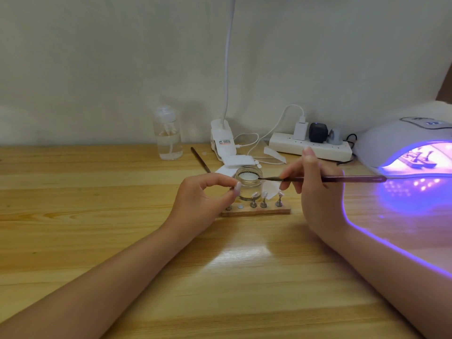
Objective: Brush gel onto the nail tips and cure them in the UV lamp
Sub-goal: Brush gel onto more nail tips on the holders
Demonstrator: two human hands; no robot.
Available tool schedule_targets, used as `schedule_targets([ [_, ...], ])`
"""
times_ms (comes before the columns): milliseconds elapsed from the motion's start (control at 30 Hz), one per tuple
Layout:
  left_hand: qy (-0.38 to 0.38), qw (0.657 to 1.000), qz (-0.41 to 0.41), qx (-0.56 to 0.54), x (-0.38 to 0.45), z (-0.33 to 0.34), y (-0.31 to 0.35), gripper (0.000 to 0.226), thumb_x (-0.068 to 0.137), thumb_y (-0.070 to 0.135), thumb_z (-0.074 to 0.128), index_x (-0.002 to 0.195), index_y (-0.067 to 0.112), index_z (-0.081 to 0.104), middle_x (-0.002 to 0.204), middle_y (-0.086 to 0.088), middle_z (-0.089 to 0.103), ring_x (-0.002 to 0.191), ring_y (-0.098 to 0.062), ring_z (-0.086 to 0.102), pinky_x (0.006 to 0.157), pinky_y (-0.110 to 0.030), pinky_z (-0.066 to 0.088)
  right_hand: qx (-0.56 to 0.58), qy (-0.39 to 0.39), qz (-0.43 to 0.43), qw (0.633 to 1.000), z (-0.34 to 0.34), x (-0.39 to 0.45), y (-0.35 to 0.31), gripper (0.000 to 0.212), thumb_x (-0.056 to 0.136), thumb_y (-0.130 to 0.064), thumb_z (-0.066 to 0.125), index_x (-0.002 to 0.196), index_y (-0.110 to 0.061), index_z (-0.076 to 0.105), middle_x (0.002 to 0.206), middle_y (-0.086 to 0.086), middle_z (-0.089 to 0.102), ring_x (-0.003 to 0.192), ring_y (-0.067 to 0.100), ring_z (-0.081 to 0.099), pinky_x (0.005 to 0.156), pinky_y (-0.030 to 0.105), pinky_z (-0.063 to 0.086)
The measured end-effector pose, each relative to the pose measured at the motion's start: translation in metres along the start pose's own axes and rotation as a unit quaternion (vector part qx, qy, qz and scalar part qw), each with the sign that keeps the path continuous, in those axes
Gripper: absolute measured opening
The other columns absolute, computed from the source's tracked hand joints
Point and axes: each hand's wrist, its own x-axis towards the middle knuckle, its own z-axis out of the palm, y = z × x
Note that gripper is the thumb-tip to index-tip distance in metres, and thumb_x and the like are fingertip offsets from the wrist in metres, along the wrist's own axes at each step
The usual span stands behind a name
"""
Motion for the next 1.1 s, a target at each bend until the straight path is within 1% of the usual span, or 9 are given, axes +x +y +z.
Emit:
schedule_targets([
  [167,-0.035,0.999,0.013,0.022,0.000,0.003,-0.001,0.007,0.077,0.013,0.071,0.075,0.020,0.070,0.080,0.007,0.070,0.083,-0.002,0.063,0.080,-0.012,0.045,0.001,-0.001,-0.012,1.000,-0.004,0.002,0.006,0.046,0.092,-0.025,0.034,0.058,-0.011,0.062,0.046,-0.007,0.059,0.042,0.000,0.050,0.052,0.006,0.037],
  [333,-0.047,0.998,0.013,0.045,0.002,0.006,-0.004,0.020,0.072,0.009,0.075,0.067,0.026,0.065,0.079,0.005,0.068,0.082,-0.004,0.061,0.077,-0.012,0.044,-0.001,0.000,-0.002,1.000,-0.005,0.003,0.012,0.047,0.092,-0.026,0.034,0.057,-0.010,0.062,0.047,-0.003,0.059,0.044,0.002,0.050,0.055,0.007,0.038],
  [433,-0.051,0.998,0.005,0.045,0.001,0.005,-0.005,0.023,0.072,0.007,0.075,0.064,0.026,0.063,0.076,0.006,0.066,0.077,0.001,0.059,0.069,-0.006,0.041,-0.001,0.003,0.001,1.000,-0.006,0.004,0.013,0.047,0.092,-0.026,0.034,0.057,-0.009,0.062,0.046,-0.003,0.059,0.044,0.001,0.050,0.055,0.007,0.038],
  [567,-0.060,0.998,-0.020,0.023,0.002,0.006,-0.005,0.023,0.072,0.005,0.074,0.063,0.023,0.063,0.071,0.008,0.064,0.071,0.006,0.057,0.063,-0.006,0.043,-0.003,0.001,-0.004,1.000,-0.006,0.003,0.012,0.047,0.092,-0.025,0.034,0.058,-0.009,0.062,0.046,-0.003,0.059,0.044,0.000,0.050,0.055,0.007,0.038],
  [733,-0.069,0.997,-0.040,0.014,0.002,0.005,-0.007,0.022,0.071,0.006,0.075,0.063,0.023,0.064,0.067,0.010,0.062,0.064,0.007,0.055,0.065,-0.011,0.048,-0.008,0.001,-0.001,1.000,-0.006,0.003,0.014,0.047,0.092,-0.027,0.035,0.057,-0.010,0.062,0.047,-0.003,0.059,0.045,0.001,0.051,0.054,0.007,0.038],
  [867,-0.069,0.996,-0.043,0.027,0.003,0.005,-0.008,0.021,0.070,0.008,0.077,0.066,0.024,0.065,0.073,-0.005,0.066,0.067,-0.001,0.057,0.069,-0.019,0.050,-0.009,-0.004,0.006,1.000,-0.006,0.004,0.016,0.048,0.092,-0.028,0.035,0.057,-0.012,0.063,0.048,-0.001,0.060,0.045,0.002,0.051,0.056,0.008,0.039],
  [933,-0.066,0.996,-0.038,0.034,0.004,0.006,-0.008,0.022,0.070,0.007,0.077,0.070,0.025,0.064,0.077,-0.012,0.067,0.068,-0.004,0.058,0.066,-0.013,0.048,-0.008,-0.005,0.009,1.000,-0.006,0.003,0.017,0.048,0.092,-0.029,0.035,0.057,-0.012,0.063,0.048,-0.001,0.060,0.045,0.002,0.052,0.056,0.008,0.039],
  [1000,-0.066,0.996,-0.031,0.042,0.004,0.006,-0.008,0.025,0.069,0.007,0.077,0.073,0.027,0.063,0.076,-0.009,0.067,0.066,0.001,0.057,0.065,-0.005,0.043,-0.008,-0.005,0.011,1.000,-0.006,0.003,0.017,0.048,0.092,-0.029,0.035,0.057,-0.011,0.063,0.048,-0.001,0.060,0.045,0.002,0.052,0.056,0.008,0.039],
  [1100,-0.068,0.996,-0.023,0.052,0.003,0.005,-0.008,0.027,0.070,0.007,0.077,0.076,0.028,0.062,0.074,-0.004,0.067,0.067,0.006,0.057,0.066,-0.002,0.040,-0.004,-0.006,0.010,1.000,-0.006,0.002,0.017,0.047,0.092,-0.029,0.035,0.057,-0.010,0.063,0.047,-0.002,0.060,0.044,0.001,0.051,0.055,0.008,0.038],
])
